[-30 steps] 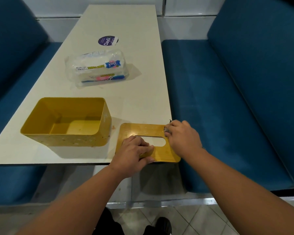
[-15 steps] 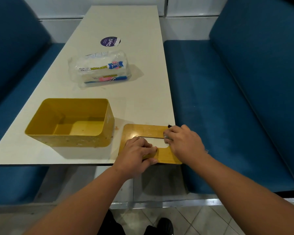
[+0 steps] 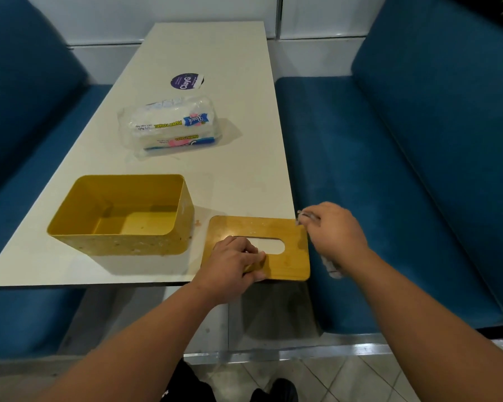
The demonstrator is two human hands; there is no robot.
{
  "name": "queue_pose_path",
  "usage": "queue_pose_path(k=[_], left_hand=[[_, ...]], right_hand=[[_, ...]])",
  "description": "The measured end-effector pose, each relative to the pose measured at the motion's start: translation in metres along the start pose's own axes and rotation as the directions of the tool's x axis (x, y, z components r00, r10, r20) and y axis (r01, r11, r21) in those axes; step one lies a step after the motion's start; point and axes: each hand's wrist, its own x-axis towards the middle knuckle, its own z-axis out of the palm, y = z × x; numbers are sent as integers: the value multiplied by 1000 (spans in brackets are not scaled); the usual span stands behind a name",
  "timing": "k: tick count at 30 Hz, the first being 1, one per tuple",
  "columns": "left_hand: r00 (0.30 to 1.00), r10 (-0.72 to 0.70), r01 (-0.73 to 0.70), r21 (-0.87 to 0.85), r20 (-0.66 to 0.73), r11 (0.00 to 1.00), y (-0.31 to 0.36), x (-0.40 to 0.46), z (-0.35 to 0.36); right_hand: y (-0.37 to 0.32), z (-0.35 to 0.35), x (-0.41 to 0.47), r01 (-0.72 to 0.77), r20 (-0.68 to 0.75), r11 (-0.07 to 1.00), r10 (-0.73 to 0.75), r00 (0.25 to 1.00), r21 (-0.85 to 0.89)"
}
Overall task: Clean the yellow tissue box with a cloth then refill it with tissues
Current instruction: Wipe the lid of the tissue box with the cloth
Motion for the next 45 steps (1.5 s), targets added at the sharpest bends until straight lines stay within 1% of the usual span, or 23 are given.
queue_pose_path(k=[2, 3, 5, 6, 7, 8, 9, 10, 11, 12, 13, 14, 16, 17, 18, 19, 21, 24, 27, 31, 39, 43, 45], left_hand=[[999, -11, 8, 52, 49, 999, 9, 1, -9], [1000, -22, 22, 25, 21, 999, 14, 3, -14], [986, -93, 67, -184, -136, 981, 31, 8, -32], [969, -140, 62, -351, -203, 934, 42, 12, -42], [957, -180, 32, -534, -227, 845, 53, 17, -52], [955, -211, 5, -698, -210, 717, 63, 23, -62], [953, -242, -3, -807, -181, 591, 72, 28, -71], [947, -277, 1, -855, -166, 518, 76, 33, -78], [933, -315, 9, -860, -177, 510, 76, 38, -83], [911, -359, 30, -837, -202, 547, 72, 41, -86], [888, -404, 70, -801, -222, 594, 65, 44, -87], [867, -442, 121, -763, -231, 635, 55, 45, -87], [841, -487, 221, -673, -235, 706, 35, 46, -83], [843, -486, 272, -597, -230, 755, 28, 46, -81], [864, -446, 311, -449, -234, 838, 22, 48, -79], [899, -368, 317, -228, -238, 921, 17, 50, -78], [957, -190, 225, 146, -221, 963, 10, 60, -71], [991, 3, 37, 293, -135, 956, 5, 75, -55], [995, 104, -98, 286, -4, 953, 0, 72, -31], [993, 81, -68, 152, -82, 986, -9, 66, -21], [993, 107, -96, 184, -51, 978, -7, 77, -19], [988, 4, 23, 172, -155, 985, -21, 67, -19], [987, -8, 37, 181, -160, 983, -11, 68, -16]], right_hand=[[-13, -14, 0, -6, -61, 987, 16, 998, 162], [-19, -19, 1, -17, -68, 966, 36, 997, 259], [-37, -26, 3, -31, -74, 873, 76, 994, 487], [-48, -26, 3, -29, -65, 804, 84, 994, 594], [-59, -22, 4, -28, -51, 740, 85, 995, 672], [-70, -17, 3, -27, -33, 678, 76, 997, 735], [-77, -11, 2, -51, 10, 607, 71, 997, 793], [-84, -8, -1, -101, 85, 517, 55, 995, 850], [-86, -5, -4, -153, 169, 445, 4, 986, 882], [-83, -5, -6, -177, 222, 430, -58, 973, 886], [-73, -8, -6, -155, 237, 502, -105, 966, 851], [-60, -10, -6, -93, 219, 639, -122, 968, 764], [-31, -10, -4, 18, 154, 938, -75, 985, 346], [-21, -6, -3, 43, 157, 992, -62, 986, 117], [-16, -1, -5, 78, 183, 996, -68, 981, -47], [-14, 6, -6, 122, 222, 979, -84, 971, -160], [-14, 20, -6, 189, 267, 940, -112, 957, -284], [-14, 32, -4, 191, 253, 917, -104, 962, -351], [-14, 34, -5, 192, 243, 912, -106, 964, -362], [-11, 34, -10, 175, 300, 910, -59, 952, -376], [-13, 33, -8, 149, 273, 922, -49, 961, -358], [-13, 32, -8, 137, 280, 927, -36, 959, -349], [-14, 32, -8, 139, 284, 928, -38, 958, -346]])
